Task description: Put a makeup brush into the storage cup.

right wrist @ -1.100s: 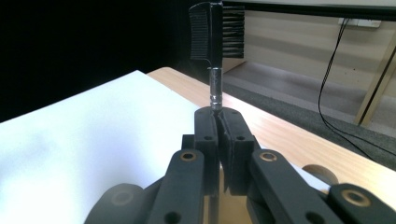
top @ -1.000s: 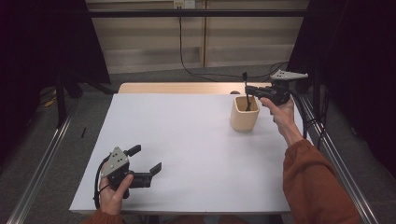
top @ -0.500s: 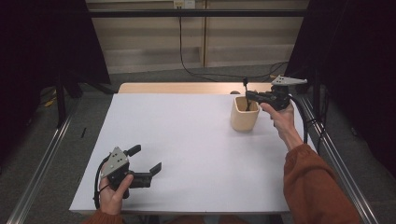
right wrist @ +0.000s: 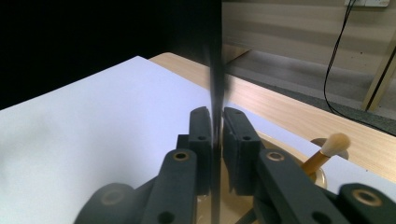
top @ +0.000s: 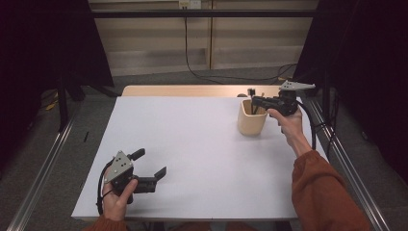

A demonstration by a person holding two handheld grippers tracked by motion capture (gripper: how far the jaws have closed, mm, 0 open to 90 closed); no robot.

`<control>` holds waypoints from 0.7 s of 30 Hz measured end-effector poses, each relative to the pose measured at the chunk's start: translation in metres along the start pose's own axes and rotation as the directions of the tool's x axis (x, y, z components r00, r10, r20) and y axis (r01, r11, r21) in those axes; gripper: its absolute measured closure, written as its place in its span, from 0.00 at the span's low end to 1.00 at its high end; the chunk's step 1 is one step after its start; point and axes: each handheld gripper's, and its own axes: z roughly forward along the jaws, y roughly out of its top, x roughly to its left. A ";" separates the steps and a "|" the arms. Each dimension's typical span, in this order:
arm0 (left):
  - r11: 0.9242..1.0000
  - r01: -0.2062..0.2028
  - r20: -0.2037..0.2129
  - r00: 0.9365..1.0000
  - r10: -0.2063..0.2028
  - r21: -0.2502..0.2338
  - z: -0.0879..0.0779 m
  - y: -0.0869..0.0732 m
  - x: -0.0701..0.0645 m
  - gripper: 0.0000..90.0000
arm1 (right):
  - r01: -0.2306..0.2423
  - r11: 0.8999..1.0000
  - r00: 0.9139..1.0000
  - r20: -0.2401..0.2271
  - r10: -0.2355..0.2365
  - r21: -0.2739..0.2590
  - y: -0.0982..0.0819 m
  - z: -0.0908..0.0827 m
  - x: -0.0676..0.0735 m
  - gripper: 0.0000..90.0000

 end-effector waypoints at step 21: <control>1.000 0.031 0.010 0.999 -0.031 0.000 0.003 -0.001 0.002 0.02 | 0.015 0.999 0.999 0.033 -0.014 -0.040 0.003 0.004 0.010 0.21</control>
